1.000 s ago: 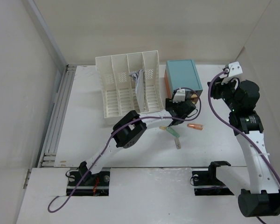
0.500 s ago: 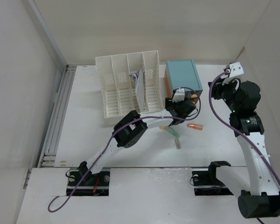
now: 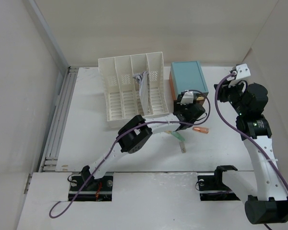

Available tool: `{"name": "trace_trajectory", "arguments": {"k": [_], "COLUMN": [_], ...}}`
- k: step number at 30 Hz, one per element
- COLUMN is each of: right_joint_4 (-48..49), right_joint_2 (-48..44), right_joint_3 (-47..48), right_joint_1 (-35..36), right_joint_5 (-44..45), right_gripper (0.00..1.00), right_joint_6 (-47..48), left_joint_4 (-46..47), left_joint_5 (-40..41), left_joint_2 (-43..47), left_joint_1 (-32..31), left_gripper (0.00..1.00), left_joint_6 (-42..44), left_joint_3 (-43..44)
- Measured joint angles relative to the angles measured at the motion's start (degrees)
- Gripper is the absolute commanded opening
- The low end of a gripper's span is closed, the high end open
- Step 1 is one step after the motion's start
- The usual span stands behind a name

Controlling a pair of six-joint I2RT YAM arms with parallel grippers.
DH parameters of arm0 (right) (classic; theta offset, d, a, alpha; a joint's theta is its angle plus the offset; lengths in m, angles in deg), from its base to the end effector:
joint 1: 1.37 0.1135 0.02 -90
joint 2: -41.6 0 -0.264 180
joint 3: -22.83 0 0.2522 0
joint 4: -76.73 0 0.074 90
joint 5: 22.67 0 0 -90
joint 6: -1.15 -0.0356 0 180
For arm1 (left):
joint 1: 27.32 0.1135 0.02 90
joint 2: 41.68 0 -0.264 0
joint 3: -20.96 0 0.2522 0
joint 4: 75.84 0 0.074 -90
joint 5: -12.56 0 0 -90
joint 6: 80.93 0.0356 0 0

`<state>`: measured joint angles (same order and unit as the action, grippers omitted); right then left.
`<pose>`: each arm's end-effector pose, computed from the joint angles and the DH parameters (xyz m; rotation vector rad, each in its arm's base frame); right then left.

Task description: Organize the desk

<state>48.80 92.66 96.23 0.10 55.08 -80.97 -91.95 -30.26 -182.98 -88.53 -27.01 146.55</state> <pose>0.1954 0.0126 0.4041 -0.2962 1.6405 0.0936 0.2888 -0.4714 0.1585 -0.0370 1.9447 -0.2440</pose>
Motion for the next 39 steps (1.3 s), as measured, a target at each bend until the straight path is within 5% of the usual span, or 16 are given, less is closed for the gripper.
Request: {"name": "trace_trajectory", "arguments": {"k": [27,35,39], "right_joint_4": [-0.28,-0.33,-0.35], "right_joint_2": [-0.48,-0.48,-0.48], "right_joint_3": [-0.02,-0.09,-0.11], "right_joint_1": [-0.39,-0.39,-0.39], "right_joint_5": [-0.42,-0.42,-0.42], "right_gripper": [0.39,0.39,0.39], "right_joint_6": [0.00,0.02,0.02], "left_joint_4": [-1.03,-1.60,0.48], "left_joint_5": [1.05,0.55,0.85], "left_joint_2": [-3.02,-3.10,-2.84], "left_joint_1": [0.44,0.81,0.74], "left_gripper": [0.58,0.15,0.13], "left_joint_6": [0.22,0.66,0.70], "left_joint_3": [4.57,4.33,2.84]}}
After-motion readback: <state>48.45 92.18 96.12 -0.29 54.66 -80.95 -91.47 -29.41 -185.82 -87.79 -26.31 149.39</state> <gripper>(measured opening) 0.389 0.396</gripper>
